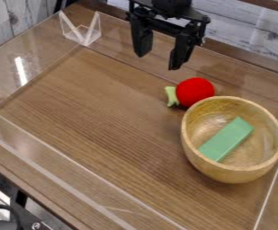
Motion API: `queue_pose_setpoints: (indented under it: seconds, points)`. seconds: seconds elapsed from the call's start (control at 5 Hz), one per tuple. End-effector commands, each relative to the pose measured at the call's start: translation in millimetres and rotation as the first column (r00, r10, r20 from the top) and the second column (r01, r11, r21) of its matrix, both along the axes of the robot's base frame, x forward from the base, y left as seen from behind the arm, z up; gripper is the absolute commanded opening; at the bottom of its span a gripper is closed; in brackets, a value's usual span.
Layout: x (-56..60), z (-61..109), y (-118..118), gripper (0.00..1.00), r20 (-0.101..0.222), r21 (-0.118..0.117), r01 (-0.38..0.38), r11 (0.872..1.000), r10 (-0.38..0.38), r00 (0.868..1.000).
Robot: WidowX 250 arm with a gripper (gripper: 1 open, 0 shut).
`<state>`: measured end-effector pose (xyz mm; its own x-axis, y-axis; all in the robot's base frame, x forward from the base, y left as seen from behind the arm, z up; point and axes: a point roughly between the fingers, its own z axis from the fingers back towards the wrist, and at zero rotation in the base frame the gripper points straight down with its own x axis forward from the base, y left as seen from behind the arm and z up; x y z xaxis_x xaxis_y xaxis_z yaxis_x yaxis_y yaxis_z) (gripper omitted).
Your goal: Remove the green object from the brown bowl and put it on the table
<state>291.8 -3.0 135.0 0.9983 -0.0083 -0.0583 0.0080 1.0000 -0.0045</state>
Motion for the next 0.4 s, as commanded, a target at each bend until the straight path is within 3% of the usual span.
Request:
queue_pose_setpoints:
  seconds: [0.0, 0.2]
  points:
    - [3.4, -12.7, -4.9, 1.00, -0.031, -0.007, -0.132, 0.991, 0.132, 0.991]
    - [-0.5, -30.9, -31.9, 1.00, -0.027, -0.017, -0.085, 0.996, 0.085, 0.996]
